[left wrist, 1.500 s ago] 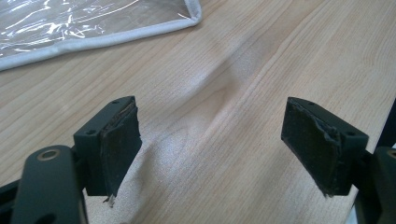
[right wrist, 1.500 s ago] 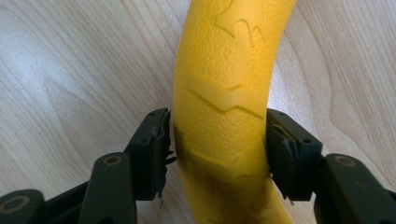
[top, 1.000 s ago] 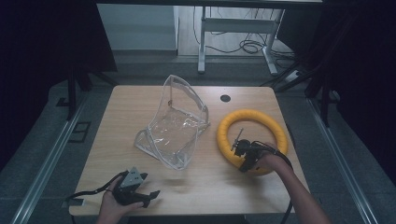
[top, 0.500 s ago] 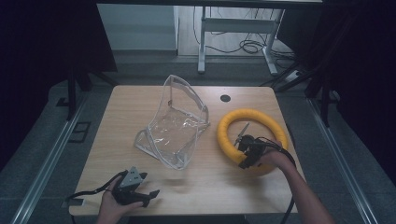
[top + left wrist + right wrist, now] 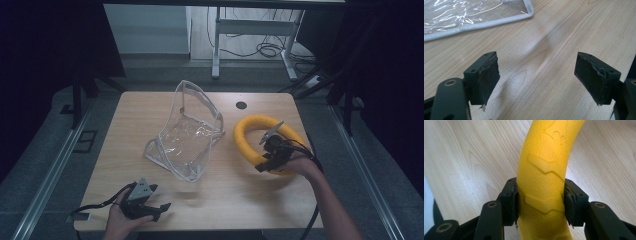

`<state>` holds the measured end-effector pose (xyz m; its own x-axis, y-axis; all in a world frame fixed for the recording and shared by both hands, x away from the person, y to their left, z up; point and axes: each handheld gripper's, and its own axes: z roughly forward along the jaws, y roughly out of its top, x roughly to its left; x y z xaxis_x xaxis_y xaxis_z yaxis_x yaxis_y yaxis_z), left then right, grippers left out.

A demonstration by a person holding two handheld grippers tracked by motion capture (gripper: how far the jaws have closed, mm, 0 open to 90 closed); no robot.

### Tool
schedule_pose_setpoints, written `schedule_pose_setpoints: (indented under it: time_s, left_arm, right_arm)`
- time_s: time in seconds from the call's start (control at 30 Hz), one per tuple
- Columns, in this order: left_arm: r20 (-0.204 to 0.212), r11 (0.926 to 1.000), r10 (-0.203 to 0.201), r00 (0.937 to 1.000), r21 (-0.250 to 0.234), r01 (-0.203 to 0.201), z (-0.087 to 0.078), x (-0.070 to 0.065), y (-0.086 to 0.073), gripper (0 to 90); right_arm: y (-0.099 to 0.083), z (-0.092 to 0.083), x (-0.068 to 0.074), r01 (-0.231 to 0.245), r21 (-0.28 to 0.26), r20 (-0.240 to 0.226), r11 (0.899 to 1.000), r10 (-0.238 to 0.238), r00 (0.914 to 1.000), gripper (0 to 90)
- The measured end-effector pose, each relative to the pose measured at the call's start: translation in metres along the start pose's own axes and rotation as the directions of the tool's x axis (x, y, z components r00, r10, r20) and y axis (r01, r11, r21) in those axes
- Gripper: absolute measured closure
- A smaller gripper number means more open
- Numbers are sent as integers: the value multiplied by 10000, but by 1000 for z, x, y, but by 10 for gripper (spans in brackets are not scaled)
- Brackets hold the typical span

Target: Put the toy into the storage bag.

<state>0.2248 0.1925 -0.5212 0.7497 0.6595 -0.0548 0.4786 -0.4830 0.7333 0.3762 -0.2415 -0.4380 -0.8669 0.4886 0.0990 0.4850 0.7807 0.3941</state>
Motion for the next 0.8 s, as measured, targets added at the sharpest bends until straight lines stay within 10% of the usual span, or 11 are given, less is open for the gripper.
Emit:
schedule_pose_setpoints:
  time_s: [0.43, 0.8]
  left_arm:
    - [-14, 10000, -14, 10000, -31, 14, 0, 1, 1, 198]
    - [4, 10000, -63, 10000, -42, 63, 0, 1, 1, 198]
  right_arm:
    - [1, -30, -1, -360, -1360, 122, 9900, 380, 9992, 526]
    - [1, -58, 0, -593, -3001, -35, 9521, 611, 9981, 526]
